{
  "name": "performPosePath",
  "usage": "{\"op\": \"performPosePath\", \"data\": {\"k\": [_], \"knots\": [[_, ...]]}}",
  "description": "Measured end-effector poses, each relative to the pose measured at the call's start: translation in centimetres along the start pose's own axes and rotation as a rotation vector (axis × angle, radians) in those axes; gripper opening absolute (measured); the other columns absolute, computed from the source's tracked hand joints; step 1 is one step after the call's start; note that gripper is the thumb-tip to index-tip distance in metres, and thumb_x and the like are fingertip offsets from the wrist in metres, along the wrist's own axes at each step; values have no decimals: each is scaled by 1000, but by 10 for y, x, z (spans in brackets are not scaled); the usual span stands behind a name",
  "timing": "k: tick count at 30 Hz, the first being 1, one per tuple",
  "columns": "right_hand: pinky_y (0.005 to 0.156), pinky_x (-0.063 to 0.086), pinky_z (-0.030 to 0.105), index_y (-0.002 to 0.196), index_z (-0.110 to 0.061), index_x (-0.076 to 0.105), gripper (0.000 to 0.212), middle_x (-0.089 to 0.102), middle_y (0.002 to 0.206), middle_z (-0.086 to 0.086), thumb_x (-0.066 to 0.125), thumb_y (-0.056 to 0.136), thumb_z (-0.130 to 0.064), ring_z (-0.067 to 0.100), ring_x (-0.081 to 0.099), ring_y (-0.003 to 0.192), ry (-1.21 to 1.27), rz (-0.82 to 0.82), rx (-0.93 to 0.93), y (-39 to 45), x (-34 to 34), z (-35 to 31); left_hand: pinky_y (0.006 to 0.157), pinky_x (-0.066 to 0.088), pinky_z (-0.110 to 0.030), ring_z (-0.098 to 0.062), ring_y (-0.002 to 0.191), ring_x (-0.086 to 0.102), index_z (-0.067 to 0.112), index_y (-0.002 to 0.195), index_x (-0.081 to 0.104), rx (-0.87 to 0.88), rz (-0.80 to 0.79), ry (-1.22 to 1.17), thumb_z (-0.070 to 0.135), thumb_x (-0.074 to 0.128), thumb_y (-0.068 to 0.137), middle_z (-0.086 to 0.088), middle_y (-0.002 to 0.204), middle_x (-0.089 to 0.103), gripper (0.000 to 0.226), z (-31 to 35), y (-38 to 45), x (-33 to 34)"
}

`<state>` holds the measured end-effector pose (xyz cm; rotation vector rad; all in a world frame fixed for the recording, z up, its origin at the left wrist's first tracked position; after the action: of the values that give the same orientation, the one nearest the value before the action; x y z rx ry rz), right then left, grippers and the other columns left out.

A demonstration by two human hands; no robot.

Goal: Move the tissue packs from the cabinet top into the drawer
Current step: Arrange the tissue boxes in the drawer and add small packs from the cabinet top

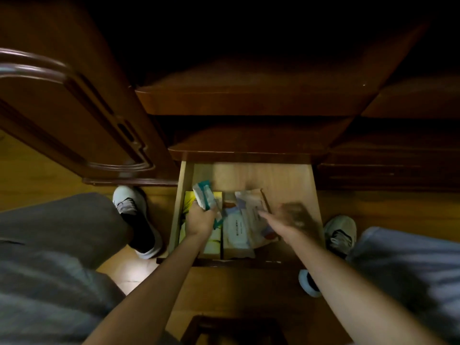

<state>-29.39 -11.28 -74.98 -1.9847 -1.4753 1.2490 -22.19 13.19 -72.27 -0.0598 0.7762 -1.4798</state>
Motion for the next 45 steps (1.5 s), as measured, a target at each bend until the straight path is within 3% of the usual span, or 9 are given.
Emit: {"op": "performPosePath", "data": {"k": [4, 11, 15, 20, 24, 29, 33, 38, 45], "knots": [[92, 56, 47, 153, -10, 20, 98, 56, 137, 15, 78, 83, -46, 32, 61, 119, -173, -11, 28, 15, 28, 2, 62, 50, -25, -8, 74, 62, 24, 108, 64, 15, -24, 41, 26, 70, 92, 7, 87, 65, 17, -18, 3, 1], [71, 55, 39, 127, -13, 51, 45, 66, 117, 12, 66, 95, -40, 31, 68, 98, -354, 299, -41, 16, -2, 7, 73, 59, -34, -18, 88, 70, 18, 118, 66, -1, -38, 58, 28, 75, 88, 5, 96, 69, 33, -30, 9, 4], [50, 55, 25, 120, -5, 58, 33, 62, 91, 8, 68, 96, -25, 19, 65, 72, -197, 105, 127, 9, -23, 40, 65, 50, -26, -8, 78, 63, 22, 124, 58, 7, 2, 24, 28, 73, 87, 8, 98, 68, 41, -29, 9, 8], [91, 57, 43, 126, -8, 56, 39, 67, 117, 14, 72, 93, -20, 26, 68, 102, -364, -172, 11, 1, 5, 45, 79, 52, -35, -27, 102, 68, 20, 127, 56, -11, 6, 5, 25, 72, 90, -5, 119, 71, 41, -30, 11, 12], [85, 56, 36, 134, -8, 47, 66, 65, 118, 10, 77, 86, -42, 23, 68, 99, -572, -48, 49, -2, 6, 41, 77, 51, -33, -26, 103, 69, 20, 126, 57, -3, -16, -3, 21, 72, 90, -4, 118, 71, 39, -28, 9, 10], [93, 45, 39, 157, -18, 12, 116, 20, 159, 14, 83, 72, -53, 33, 32, 140, -872, 244, -206, 3, 0, 4, 59, 50, -22, -15, 93, 67, 24, 122, 52, 23, -64, 2, 22, 76, 86, 6, 108, 70, 43, -26, 6, 5], [107, 44, 53, 159, -35, 6, 103, -1, 168, 2, 77, 84, -29, 34, 7, 153, -882, -51, -419, 13, 27, -1, 68, 59, -31, -13, 94, 67, 27, 119, 49, 35, -96, -31, 16, 78, 85, 5, 116, 67, 46, -25, 5, 1], [114, 37, 54, 160, -33, 8, 99, 3, 169, -1, 75, 86, -35, 29, 5, 155, -885, -88, -411, 13, 26, 12, 76, 62, -38, -22, 105, 70, 22, 120, 58, 19, -141, -76, 13, 69, 93, 0, 118, 70, 31, -19, 0, 5], [95, 49, 38, 141, -22, 51, 53, 62, 134, 3, 54, 98, -54, 23, 60, 118, -283, 68, -353, -7, 1, -19, 77, 63, -42, -21, 96, 71, 20, 91, 62, 230, -177, -4, 4, 73, 86, 1, 96, 72, 21, 10, -18, 15]]}}
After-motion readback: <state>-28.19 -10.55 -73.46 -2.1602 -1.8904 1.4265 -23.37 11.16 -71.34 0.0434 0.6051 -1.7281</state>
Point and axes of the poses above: each hand's wrist, its own y-axis towards the middle knuckle, its own x-axis out of the palm, z = x × y, the point moved 5 cm from there along y, towards the middle knuckle
